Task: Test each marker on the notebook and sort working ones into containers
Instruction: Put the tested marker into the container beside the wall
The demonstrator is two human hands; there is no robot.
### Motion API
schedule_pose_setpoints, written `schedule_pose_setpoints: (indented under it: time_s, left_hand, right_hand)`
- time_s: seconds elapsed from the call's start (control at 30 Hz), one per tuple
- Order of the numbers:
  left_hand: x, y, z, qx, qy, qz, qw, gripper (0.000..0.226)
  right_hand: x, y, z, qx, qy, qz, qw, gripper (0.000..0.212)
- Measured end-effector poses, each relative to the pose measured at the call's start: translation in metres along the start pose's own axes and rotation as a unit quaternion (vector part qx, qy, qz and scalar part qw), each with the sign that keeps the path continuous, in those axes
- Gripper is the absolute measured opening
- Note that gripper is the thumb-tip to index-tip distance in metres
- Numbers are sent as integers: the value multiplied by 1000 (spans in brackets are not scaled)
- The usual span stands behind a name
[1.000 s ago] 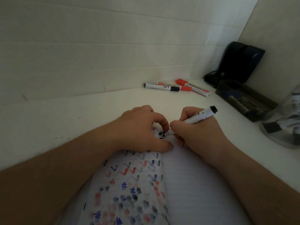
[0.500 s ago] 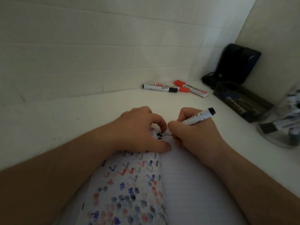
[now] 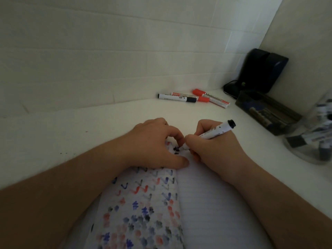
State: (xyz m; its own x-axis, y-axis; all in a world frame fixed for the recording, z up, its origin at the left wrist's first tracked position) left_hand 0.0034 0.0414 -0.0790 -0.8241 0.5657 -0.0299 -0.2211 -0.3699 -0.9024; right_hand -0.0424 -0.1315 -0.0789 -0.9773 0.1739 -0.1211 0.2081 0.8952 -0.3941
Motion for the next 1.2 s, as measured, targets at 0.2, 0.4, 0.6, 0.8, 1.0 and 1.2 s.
schedule_pose_setpoints:
  time_s: [0.2, 0.4, 0.6, 0.8, 1.0, 1.2]
  left_hand:
    - [0, 0, 0, -8, 5, -3, 1000, 46]
    - [2, 1, -1, -7, 16, 8, 1000, 49]
    - [3, -8, -5, 188, 63, 147, 969, 27]
    - [1, -12, -8, 279, 62, 178, 942, 22]
    - [5, -10, -3, 280, 93, 179, 939, 9]
    - [5, -9, -1, 259, 97, 173, 945, 10]
  right_hand:
    - [-1, -2, 2, -43, 7, 17, 999, 21]
    - [-2, -4, 3, -79, -5, 35, 996, 21]
    - [2, -18, -8, -286, 21, -1, 958, 25]
    - [6, -29, -12, -407, 67, -72, 908, 12]
    - [3, -32, -9, -458, 94, -57, 882, 25]
    - [3, -27, -8, -410, 113, -52, 904, 23]
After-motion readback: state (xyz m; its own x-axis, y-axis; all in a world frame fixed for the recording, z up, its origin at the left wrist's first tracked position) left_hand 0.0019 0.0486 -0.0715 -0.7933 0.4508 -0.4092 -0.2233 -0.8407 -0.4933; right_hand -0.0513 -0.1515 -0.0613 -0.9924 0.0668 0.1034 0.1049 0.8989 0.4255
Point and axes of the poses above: each hand's wrist, its own x-axis away from the middle knuckle, its own y-axis out of the palm, z = x × y, the point moved 2 cm from there along -x, towards the middle knuckle, and after that the axes turned 3 degrees about z, right-handed, at the moved point
